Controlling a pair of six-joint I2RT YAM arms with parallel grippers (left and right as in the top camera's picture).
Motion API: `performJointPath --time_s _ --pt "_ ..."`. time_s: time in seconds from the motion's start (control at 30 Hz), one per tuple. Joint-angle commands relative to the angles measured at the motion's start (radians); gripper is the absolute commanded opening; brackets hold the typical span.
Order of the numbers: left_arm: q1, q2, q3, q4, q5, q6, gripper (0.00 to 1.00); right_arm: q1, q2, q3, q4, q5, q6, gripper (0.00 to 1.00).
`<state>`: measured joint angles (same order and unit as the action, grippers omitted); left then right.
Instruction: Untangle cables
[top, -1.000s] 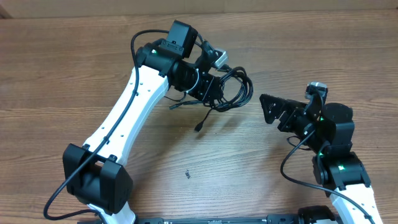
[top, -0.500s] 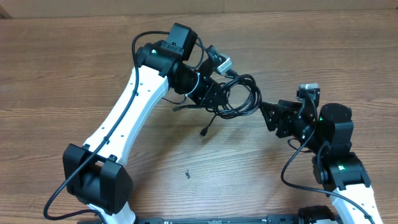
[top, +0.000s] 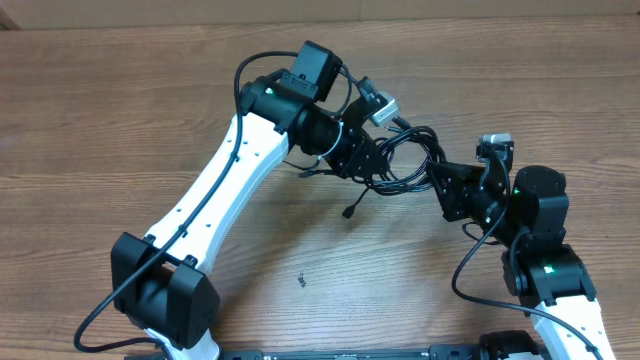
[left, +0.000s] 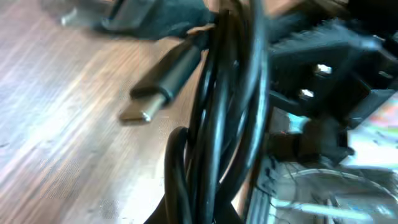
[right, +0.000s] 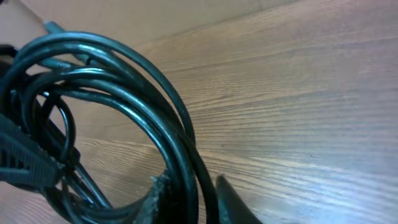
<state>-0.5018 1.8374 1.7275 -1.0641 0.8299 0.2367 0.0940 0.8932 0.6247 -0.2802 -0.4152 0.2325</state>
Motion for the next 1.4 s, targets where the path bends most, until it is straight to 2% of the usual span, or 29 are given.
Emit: performJointPath --time_s 0.0,0.2,0.3,0.4,0.5,0.57,1.13,1.27,1.33,1.37 --pt "0.008 -0.029 0.016 0.037 -0.209 -0.174 0.04 0.002 0.0 0.024 0.005 0.002 -0.005 0.14" --pt "0.022 -0.029 0.016 0.044 -0.398 -0.376 0.04 0.002 0.0 0.024 0.006 -0.005 -0.005 0.13" --pt "0.022 -0.029 0.016 0.043 -0.396 -0.376 0.04 0.002 0.0 0.024 0.006 -0.006 -0.002 0.13" --pt "0.024 -0.029 0.016 0.043 -0.453 -0.388 0.04 0.002 0.0 0.023 0.006 -0.006 -0.002 0.13" --pt "0.039 -0.029 0.016 0.034 -0.547 -0.487 0.04 0.002 0.0 0.023 0.005 -0.005 0.005 0.11" --pt "0.047 -0.029 0.016 0.037 -0.552 -0.508 0.04 0.002 0.0 0.023 0.005 -0.005 0.006 0.11" --pt "0.078 -0.029 0.016 0.028 -0.579 -0.513 0.04 0.002 0.0 0.023 0.005 -0.003 0.005 0.11" --pt "0.078 -0.029 0.016 0.03 -0.578 -0.447 0.04 0.002 0.0 0.023 -0.004 0.014 0.005 0.11" --pt "0.078 -0.029 0.016 0.021 -0.571 -0.317 0.04 0.002 0.0 0.024 -0.01 0.022 0.005 0.27" --pt "0.076 -0.029 0.016 0.006 -0.571 -0.256 0.04 0.002 0.0 0.023 -0.011 0.022 0.005 0.42"
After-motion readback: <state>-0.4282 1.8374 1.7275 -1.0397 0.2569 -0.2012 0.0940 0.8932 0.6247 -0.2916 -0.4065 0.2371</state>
